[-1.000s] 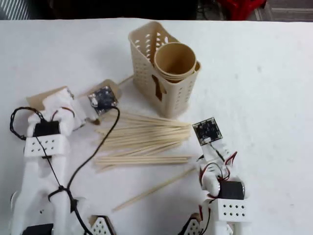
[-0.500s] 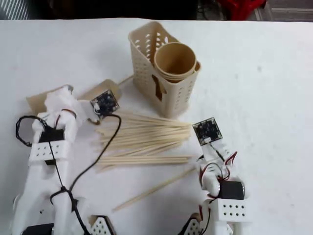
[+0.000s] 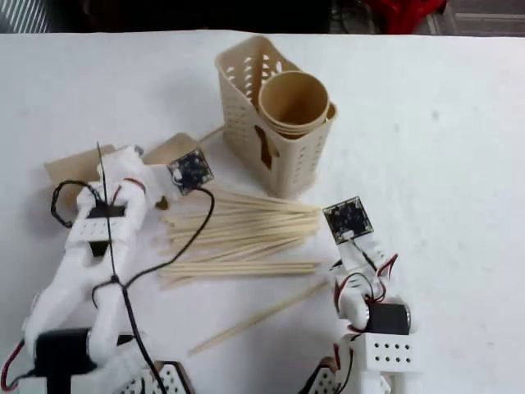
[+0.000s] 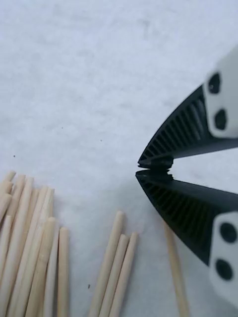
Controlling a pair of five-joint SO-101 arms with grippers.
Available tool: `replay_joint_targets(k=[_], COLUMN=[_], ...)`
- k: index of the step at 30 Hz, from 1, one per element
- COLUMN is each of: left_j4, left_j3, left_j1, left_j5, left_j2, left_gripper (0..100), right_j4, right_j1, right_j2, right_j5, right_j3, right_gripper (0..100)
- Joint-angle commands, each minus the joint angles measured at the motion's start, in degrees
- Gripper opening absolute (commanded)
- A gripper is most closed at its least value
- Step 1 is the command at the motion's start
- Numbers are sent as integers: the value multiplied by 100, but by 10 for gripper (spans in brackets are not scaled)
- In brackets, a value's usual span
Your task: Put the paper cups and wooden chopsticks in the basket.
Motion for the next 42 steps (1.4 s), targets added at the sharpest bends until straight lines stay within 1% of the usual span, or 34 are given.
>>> replay_joint_targets(k=[1,6,14,16,18,21,28,31,35,38,42], left_j4=[-149,-149,-105,-97,97,862,3305,4176,5002,5398,5802], left_j3=[-501,-677,-677,-677,-712,-905,-1565,-1829,-2295,-2716,-3253], left_j1=[136,286,295,295,295,295,312,338,356,400,945], left_j5=[211,624,1284,1424,1503,1653,2066,2259,2681,3007,3349], left_j2=[312,532,523,514,479,119,-1420,-2114,-2976,-3459,-3644], left_gripper=[258,170,34,21,23,23,23,23,23,23,23], right_j4=[-119,-119,-119,-119,-119,-119,-119,-119,-119,-119,-119], right_j1=[-4,-4,-4,-4,-4,-4,13,13,22,22,22], right_j2=[-75,-75,-75,-75,-75,-75,-75,-75,-75,-75,-75], right_j5=[53,53,53,53,53,53,53,53,53,53,53], right_j3=[-35,-35,-35,-35,-35,-35,-35,-35,-35,-35,-35], right_gripper=[18,18,18,18,18,18,18,18,18,18,18])
